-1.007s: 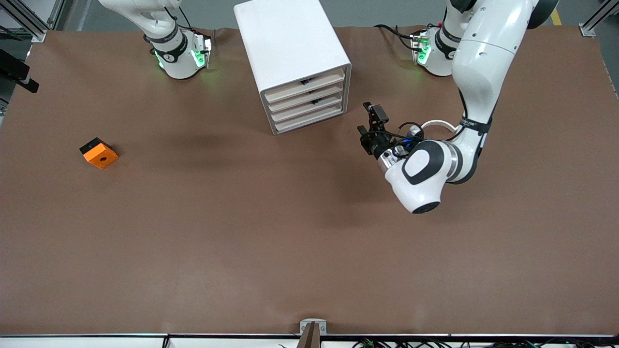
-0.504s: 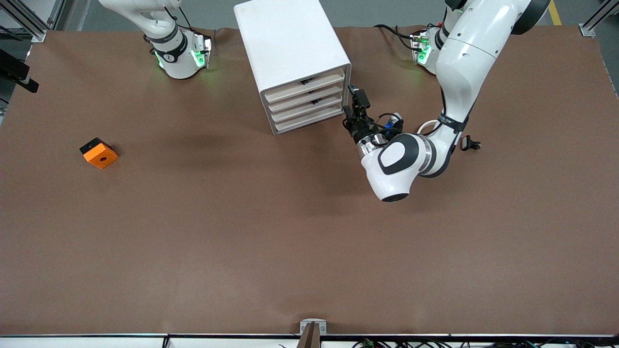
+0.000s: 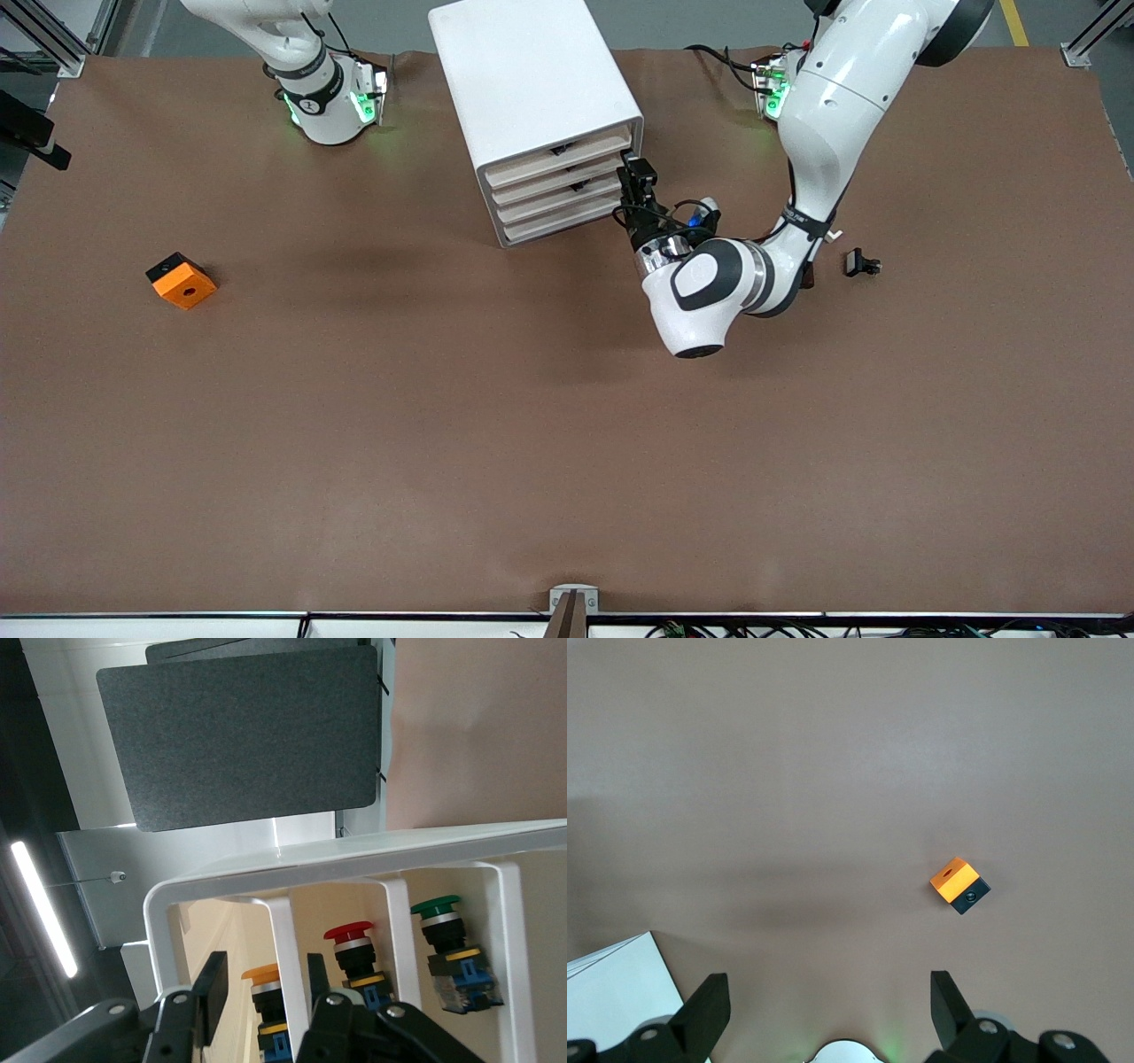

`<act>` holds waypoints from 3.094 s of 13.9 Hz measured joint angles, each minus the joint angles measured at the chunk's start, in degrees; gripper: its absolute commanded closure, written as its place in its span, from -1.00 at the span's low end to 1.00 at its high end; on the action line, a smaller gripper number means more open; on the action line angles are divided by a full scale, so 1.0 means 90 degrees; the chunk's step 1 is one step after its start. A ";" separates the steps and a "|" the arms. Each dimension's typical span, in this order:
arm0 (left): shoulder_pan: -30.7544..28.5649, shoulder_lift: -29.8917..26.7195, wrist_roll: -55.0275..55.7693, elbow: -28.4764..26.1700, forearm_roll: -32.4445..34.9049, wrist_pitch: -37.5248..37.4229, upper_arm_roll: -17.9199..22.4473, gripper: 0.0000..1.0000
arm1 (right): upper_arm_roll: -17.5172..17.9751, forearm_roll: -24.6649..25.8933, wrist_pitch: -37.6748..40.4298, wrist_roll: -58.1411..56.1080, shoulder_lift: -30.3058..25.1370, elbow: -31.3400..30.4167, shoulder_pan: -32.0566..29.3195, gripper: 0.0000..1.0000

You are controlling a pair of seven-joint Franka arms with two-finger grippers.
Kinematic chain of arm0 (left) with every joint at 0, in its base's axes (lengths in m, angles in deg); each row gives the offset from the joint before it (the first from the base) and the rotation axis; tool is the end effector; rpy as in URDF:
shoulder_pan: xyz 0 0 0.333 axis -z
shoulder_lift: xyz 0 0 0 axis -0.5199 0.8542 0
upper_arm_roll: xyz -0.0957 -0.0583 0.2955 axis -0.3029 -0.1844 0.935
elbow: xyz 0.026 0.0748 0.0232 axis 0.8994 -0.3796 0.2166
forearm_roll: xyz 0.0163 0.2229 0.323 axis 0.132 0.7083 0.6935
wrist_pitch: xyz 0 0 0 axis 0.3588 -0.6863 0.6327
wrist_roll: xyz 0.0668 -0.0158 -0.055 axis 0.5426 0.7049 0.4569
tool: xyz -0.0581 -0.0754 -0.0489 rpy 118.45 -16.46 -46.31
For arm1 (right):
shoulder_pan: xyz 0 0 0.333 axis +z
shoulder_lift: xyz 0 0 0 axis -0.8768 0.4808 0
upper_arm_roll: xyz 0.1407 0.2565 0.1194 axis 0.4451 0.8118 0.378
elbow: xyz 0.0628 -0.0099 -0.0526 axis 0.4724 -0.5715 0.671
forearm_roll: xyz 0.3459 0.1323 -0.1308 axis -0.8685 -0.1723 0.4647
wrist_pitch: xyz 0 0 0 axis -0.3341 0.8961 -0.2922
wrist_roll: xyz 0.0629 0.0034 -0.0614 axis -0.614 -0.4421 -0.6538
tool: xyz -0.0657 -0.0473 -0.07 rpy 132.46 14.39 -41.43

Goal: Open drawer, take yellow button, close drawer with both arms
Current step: 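Pull the drawer open out of the cabinet with the left gripper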

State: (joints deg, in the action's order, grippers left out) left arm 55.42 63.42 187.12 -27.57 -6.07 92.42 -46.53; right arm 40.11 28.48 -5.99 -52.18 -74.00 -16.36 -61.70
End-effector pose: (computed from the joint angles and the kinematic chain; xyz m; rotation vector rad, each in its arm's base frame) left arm 0.4462 -0.3957 0.2433 -1.2245 -1.4213 1.4163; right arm 0.4927 -0.0594 0.6970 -3.1004 0.0640 0.0336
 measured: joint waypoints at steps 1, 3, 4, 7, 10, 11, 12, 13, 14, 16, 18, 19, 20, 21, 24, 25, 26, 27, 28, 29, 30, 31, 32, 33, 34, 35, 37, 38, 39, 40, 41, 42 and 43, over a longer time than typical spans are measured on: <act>0.0060 0.0015 0.0013 -0.0001 -0.0011 0.0008 0.0000 0.14 | 0.0000 0.0000 0.0001 0.0000 0.0000 0.0000 0.0000 -1.00; 0.0156 0.0055 0.0027 -0.0001 -0.0013 0.0066 0.0000 0.14 | 0.0000 0.0000 0.0002 0.0000 0.0000 0.0000 0.0000 -1.00; 0.0180 0.0078 0.0052 -0.0001 -0.0013 0.0118 0.0000 0.14 | 0.0000 0.0000 0.0003 0.0000 0.0000 0.0000 0.0000 -1.00; 0.0214 0.0144 0.0251 -0.0007 -0.0014 0.0208 0.0000 0.14 | 0.0000 0.0000 0.0003 0.0000 0.0000 0.0000 0.0000 -1.00; 0.0288 0.0149 0.0485 -0.0040 -0.0025 0.0208 -0.0001 0.14 | 0.0000 0.0000 0.0003 0.0000 0.0000 0.0000 0.0000 -1.00; 0.0340 0.0149 0.0515 -0.0076 -0.0026 0.0208 -0.0002 0.14 | 0.0000 0.0000 0.0004 0.0000 0.0000 0.0000 0.0000 -1.00; 0.0411 0.0149 0.0520 -0.0132 -0.0027 0.0207 -0.0004 0.14 | 0.0000 0.0000 0.0004 0.0000 0.0000 0.0000 0.0000 -1.00; 0.0490 0.0149 0.0524 -0.0196 -0.0029 0.0207 -0.0005 0.14 | 0.0000 0.0000 0.0004 0.0000 0.0000 0.0001 0.0000 -1.00; 0.0563 0.0145 0.0531 -0.0256 -0.0031 0.0207 -0.0007 0.14 | 0.0000 0.0000 0.0004 0.0000 0.0000 0.0001 0.0000 -1.00; 0.0695 0.0125 0.0535 -0.0369 -0.0035 0.0207 -0.0011 0.30 | -0.0001 0.0000 0.0005 0.0000 0.0000 0.0001 0.0000 -1.00; 0.0781 0.0067 0.0536 -0.0418 -0.0040 0.0207 -0.0018 0.64 | -0.0003 0.0000 0.0005 0.0000 0.0000 0.0001 -0.0001 -1.00; 0.0805 0.0019 0.0537 -0.0430 -0.0041 0.0204 -0.0019 0.77 | -0.0004 0.0000 0.0005 0.0000 0.0000 0.0001 -0.0001 -1.00; 0.0817 -0.0031 0.0545 -0.0442 -0.0041 0.0200 -0.0019 0.88 | -0.0004 0.0000 0.0005 0.0000 0.0000 0.0001 -0.0001 -1.00; 0.0817 -0.0072 0.0562 -0.0457 -0.0041 0.0195 -0.0019 0.93 | -0.0005 0.0000 0.0006 0.0000 0.0000 0.0001 -0.0001 -1.00; 0.0801 -0.0089 0.0602 -0.0488 -0.0041 0.0206 -0.0018 0.93 | -0.0006 0.0000 0.0006 0.0003 0.0000 0.0001 -0.0001 -1.00; 0.0796 -0.0089 0.0602 -0.0494 -0.0041 0.0209 -0.0018 0.93 | -0.0007 0.0000 0.0006 0.0004 0.0000 0.0001 -0.0001 -1.00; 0.0789 -0.0089 0.0603 -0.0494 -0.0041 0.0209 -0.0018 0.93 | -0.0008 0.0000 0.0006 0.0005 0.0000 0.0001 -0.0002 -1.00; 0.0772 -0.0089 0.0603 -0.0494 -0.0041 0.0209 -0.0018 0.92 | -0.0010 0.0000 0.0006 0.0011 0.0000 0.0001 -0.0003 -1.00; 0.0742 -0.0089 0.0603 -0.0493 -0.0041 0.0209 -0.0017 0.92 | -0.0013 0.0000 0.0006 0.0022 0.0000 0.0001 -0.0004 -1.00; 0.0684 -0.0088 0.0603 -0.0488 -0.0041 0.0209 -0.0015 0.92 | -0.0015 0.0000 0.0006 0.0031 0.0005 -0.0001 -0.0006 -1.00; 0.0595 -0.0088 0.0603 -0.0471 -0.0040 0.0209 -0.0010 0.90 | -0.0017 0.0000 0.0006 0.0038 0.0025 -0.0003 -0.0006 -1.00; 0.0481 -0.0088 0.0602 -0.0447 -0.0037 0.0208 -0.0005 0.86 | -0.0018 0.0000 0.0008 0.0040 0.0072 -0.0015 -0.0006 -1.00; 0.0365 -0.0087 0.0602 -0.0419 -0.0033 0.0206 0.0003 0.86 | -0.0016 -0.0001 0.0010 0.0040 0.0169 -0.0048 -0.0005 -1.00; 0.0261 -0.0083 0.0602 -0.0384 -0.0033 0.0206 0.0008 0.86 | -0.0012 -0.0002 0.0004 0.0037 0.0331 -0.0079 -0.0003 -1.00; 0.0163 -0.0072 0.0603 -0.0330 -0.0032 0.0207 0.0015 0.86 | -0.0006 -0.0002 -0.0038 0.0016 0.0540 -0.0080 0.0002 -1.00; 0.0077 -0.0048 0.0603 -0.0264 -0.0028 0.0208 0.0023 0.86 | 0.0000 -0.0003 -0.0116 -0.0014 0.0726 -0.0072 0.0006 -1.00; -0.0069 0.0015 0.0603 -0.0130 -0.0024 0.0206 0.0037 0.77 | 0.0004 -0.0002 -0.0162 -0.0070 0.0943 -0.0024 0.0017 -1.00; -0.0141 0.0045 0.0603 -0.0055 -0.0026 0.0217 0.0044 0.77 | 0.0009 -0.0003 -0.0162 -0.0075 0.0967 -0.0010 0.0022 -1.00; -0.0227 0.0067 0.0602 0.0025 -0.0041 0.0290 0.0046 0.77 | 0.0010 -0.0003 -0.0155 -0.0075 0.0977 -0.0004 0.0022 -1.00; -0.0339 0.0081 0.0602 0.0094 -0.0044 0.0371 0.0047 0.75 | 0.0010 -0.0003 -0.0143 -0.0075 0.1018 -0.0007 0.0022 -1.00; -0.0457 0.0084 0.0602 0.0152 -0.0049 0.0405 0.0048 0.74 | 0.0009 -0.0002 -0.0142 -0.0075 0.1099 -0.0008 0.0020 -1.00; -0.0583 0.0086 0.0602 0.0224 -0.0049 0.0431 0.0049 0.74 | 0.0005 0.0005 -0.0145 -0.0075 0.1206 -0.0008 0.0014 -1.00; -0.0689 0.0087 0.0602 0.0296 -0.0050 0.0445 0.0049 0.74 | -0.0005 0.0009 -0.0140 -0.0075 0.1338 -0.0013 0.0004 -1.00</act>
State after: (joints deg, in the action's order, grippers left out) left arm 49.21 64.20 192.54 -24.91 -6.52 96.43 -46.09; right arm 40.07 28.56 -7.25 -52.85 -61.96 -16.48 -61.66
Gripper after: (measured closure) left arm 0.868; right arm 0.000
